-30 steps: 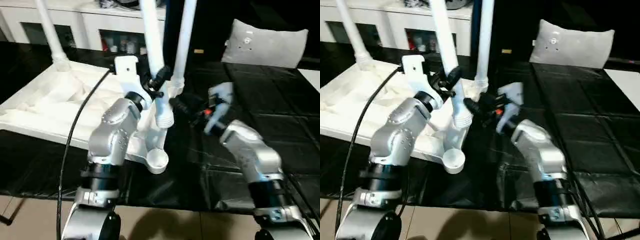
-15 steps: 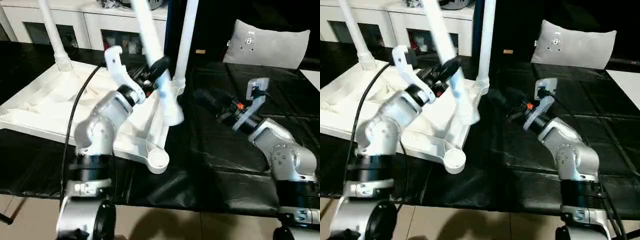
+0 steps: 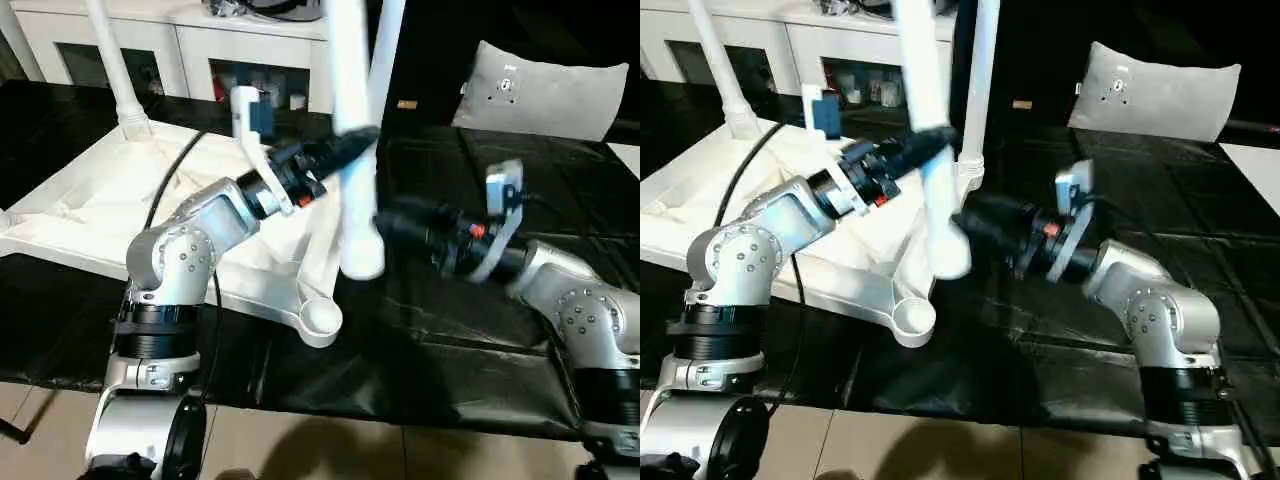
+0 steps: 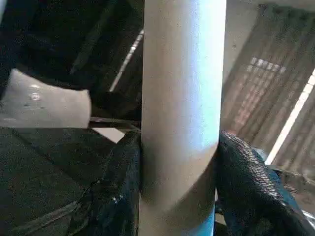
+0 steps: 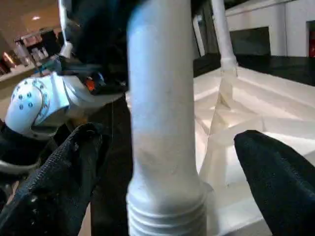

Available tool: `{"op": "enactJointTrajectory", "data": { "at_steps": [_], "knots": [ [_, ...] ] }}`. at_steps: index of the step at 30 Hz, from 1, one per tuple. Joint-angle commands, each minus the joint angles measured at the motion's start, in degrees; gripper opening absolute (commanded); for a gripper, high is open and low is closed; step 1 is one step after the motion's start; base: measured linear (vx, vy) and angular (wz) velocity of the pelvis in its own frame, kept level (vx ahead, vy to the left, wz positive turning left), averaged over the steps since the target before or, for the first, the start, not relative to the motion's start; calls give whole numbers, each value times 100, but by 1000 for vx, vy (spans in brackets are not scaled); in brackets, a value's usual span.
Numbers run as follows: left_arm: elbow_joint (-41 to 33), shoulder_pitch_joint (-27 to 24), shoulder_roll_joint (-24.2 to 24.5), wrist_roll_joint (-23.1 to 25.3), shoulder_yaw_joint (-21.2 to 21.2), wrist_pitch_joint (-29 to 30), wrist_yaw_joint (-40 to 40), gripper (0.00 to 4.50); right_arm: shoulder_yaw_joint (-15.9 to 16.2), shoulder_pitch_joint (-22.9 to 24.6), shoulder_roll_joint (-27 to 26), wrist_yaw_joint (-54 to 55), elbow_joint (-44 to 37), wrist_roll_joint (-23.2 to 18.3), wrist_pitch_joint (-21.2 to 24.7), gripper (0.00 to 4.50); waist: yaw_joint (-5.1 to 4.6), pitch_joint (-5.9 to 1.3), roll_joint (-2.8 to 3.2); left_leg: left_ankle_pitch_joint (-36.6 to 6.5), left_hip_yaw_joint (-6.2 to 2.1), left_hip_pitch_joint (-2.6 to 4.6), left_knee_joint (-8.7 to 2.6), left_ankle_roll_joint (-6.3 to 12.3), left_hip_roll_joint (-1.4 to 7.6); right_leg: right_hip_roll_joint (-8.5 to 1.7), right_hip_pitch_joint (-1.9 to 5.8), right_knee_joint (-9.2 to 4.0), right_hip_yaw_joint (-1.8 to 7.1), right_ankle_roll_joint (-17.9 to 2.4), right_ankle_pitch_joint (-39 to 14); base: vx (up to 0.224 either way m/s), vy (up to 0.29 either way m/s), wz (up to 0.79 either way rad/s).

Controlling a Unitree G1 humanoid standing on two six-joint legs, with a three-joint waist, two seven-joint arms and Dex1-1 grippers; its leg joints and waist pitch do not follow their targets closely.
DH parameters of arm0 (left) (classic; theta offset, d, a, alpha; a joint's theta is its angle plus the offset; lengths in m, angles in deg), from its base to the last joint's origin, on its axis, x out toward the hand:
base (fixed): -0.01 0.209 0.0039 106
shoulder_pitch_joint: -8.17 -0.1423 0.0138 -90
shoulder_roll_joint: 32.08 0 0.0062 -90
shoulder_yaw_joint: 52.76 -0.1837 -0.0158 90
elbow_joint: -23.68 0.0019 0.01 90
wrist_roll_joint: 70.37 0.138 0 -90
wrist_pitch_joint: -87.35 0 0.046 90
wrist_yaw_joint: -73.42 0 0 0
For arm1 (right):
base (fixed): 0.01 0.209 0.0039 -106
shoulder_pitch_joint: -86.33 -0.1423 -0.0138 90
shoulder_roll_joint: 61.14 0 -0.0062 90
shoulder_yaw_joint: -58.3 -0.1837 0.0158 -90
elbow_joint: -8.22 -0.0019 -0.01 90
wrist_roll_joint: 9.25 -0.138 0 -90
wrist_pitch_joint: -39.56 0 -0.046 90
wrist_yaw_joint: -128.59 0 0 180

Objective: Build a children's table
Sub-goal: Pick table leg

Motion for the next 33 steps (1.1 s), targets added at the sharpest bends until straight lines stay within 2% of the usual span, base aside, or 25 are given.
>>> {"op": "enactJointTrajectory", "data": {
  "at_steps": [1,2,3,7,9,15,18,22,24,29,31,33],
  "knots": [
    [-214,21,19,-74,-134,16,-183,185,75,-78,68,-75,-14,88,-47,433,18,-396,11,-13,-32,-32,-372,258,298,-514,415,-431,320,-1065,-629,0,0,0],
    [-233,13,24,-79,-166,2,-214,185,116,-97,56,-57,25,145,-68,423,5,-398,-30,0,-32,-43,-375,252,305,-515,424,-426,319,-1060,-632,0,0,0],
    [-233,13,24,-79,-166,2,-214,185,116,-97,56,-57,25,145,-68,423,7,-397,-7,28,-33,-42,-374,249,299,-515,421,-420,319,-1066,-634,0,0,0],
    [-269,-34,23,-52,-250,-46,-269,185,372,-113,12,-122,92,320,-136,378,-1,-393,-22,31,-31,-46,-372,253,293,-511,421,-428,318,-1022,-706,0,0,0],
    [-300,-61,15,-37,-270,-43,-293,185,439,-138,-23,-58,153,415,-203,374,-1,-395,-15,25,-31,-38,-373,238,302,-513,409,-429,319,-1013,-728,0,0,0],
    [-359,-99,-6,-43,-328,-51,-349,185,481,-183,-89,-43,222,492,-261,327,0,-401,-17,73,-27,-38,-367,263,301,-509,413,-408,324,-1047,-542,0,0,0],
    [-344,-99,-10,-26,-349,-82,-354,185,500,-183,-98,-56,231,505,-288,292,1,-400,-17,50,-27,-40,-368,270,298,-512,419,-417,322,-1040,-607,0,0,0],
    [-334,-105,-14,13,-372,-123,-359,185,534,-163,-100,-88,220,527,-304,275,-1,-396,-19,29,-27,-43,-370,265,301,-511,419,-421,323,-1025,-646,0,0,0],
    [-338,-113,-14,21,-379,-129,-362,185,542,-154,-105,-105,218,537,-311,246,1,-400,-22,59,-28,-44,-368,267,299,-511,421,-415,325,-1018,-623,0,0,0],
    [-354,-162,11,179,-471,-206,-299,185,546,-140,-155,-81,222,576,-390,211,-3,-402,-11,43,-26,-36,-368,267,304,-514,414,-416,324,-1029,-605,0,0,0],
    [-352,-177,-26,221,-479,-245,-236,185,563,-144,-201,10,215,637,-456,205,-10,-396,-39,30,-26,-36,-373,257,306,-509,414,-423,321,-1011,-646,0,0,0],
    [-349,-178,-37,219,-476,-244,-222,185,567,-145,-210,18,216,642,-463,197,-3,-399,-37,54,-28,-41,-373,249,304,-517,418,-413,324,-995,-674,0,0,0]
  ]
}}
